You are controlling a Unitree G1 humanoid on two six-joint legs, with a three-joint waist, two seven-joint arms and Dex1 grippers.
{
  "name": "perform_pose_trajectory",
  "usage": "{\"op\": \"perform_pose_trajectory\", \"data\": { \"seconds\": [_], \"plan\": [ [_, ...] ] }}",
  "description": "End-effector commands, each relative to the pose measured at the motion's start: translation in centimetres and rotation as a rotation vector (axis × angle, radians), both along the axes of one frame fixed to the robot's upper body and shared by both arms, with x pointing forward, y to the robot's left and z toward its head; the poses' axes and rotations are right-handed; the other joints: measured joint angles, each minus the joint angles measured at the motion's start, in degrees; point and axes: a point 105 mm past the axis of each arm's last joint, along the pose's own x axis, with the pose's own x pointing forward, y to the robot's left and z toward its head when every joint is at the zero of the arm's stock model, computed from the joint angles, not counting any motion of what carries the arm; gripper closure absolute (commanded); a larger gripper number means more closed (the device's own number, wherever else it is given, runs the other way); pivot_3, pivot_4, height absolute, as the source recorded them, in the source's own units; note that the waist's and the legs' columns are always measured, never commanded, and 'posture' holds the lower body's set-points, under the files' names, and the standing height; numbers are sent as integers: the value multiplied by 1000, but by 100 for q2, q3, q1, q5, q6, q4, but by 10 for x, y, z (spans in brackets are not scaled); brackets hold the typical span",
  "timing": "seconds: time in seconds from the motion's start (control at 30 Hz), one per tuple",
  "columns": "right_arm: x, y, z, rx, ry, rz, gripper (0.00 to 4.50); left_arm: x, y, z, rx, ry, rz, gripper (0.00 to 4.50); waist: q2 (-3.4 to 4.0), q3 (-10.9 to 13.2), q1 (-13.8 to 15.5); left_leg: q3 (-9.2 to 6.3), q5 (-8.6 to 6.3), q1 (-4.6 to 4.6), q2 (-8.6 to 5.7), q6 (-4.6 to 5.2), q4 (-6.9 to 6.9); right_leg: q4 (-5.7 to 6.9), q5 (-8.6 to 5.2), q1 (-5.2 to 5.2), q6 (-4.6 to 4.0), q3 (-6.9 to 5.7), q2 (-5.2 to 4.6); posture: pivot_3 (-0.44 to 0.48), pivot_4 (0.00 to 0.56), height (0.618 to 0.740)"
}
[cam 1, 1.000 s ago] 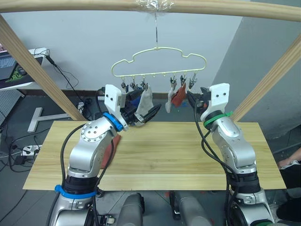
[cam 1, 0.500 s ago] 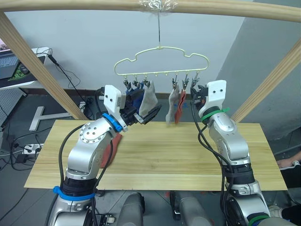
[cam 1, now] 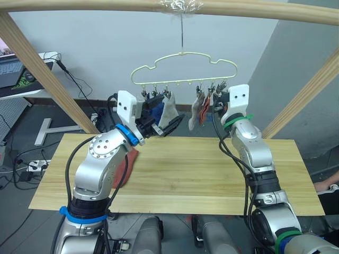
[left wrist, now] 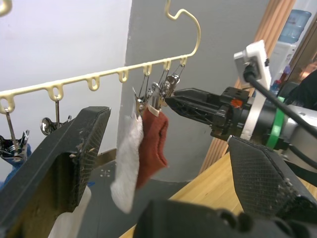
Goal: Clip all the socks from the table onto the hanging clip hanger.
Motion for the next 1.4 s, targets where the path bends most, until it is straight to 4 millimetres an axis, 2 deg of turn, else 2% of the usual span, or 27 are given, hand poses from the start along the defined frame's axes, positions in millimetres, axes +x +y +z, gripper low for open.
{"op": "perform_pose_trajectory", "data": {
  "seconds": [0.03,0.37,0.63,1.4],
  "plan": [
    [0,-2,24,10,-86,-4,3082,-8,-5,17,-12,-62,-26,112,0,0,0,0,0,0,0,0,0,0,3,0,-5,0,0,39,223,740],
    [4,-1,32,30,-107,-9,3082,-8,-6,21,-20,-70,-33,112,0,0,0,-1,0,0,0,0,1,1,10,0,-17,-1,0,38,230,740],
    [4,6,39,45,-120,11,3082,-9,-10,28,-34,-81,-53,112,0,0,1,-2,0,1,0,0,1,1,10,0,-17,-3,0,37,235,740],
    [9,10,37,55,-99,19,3082,-12,-15,33,-48,-79,-75,112,0,0,1,-3,0,0,0,0,0,1,10,0,-17,-4,0,43,240,740]
  ]
}}
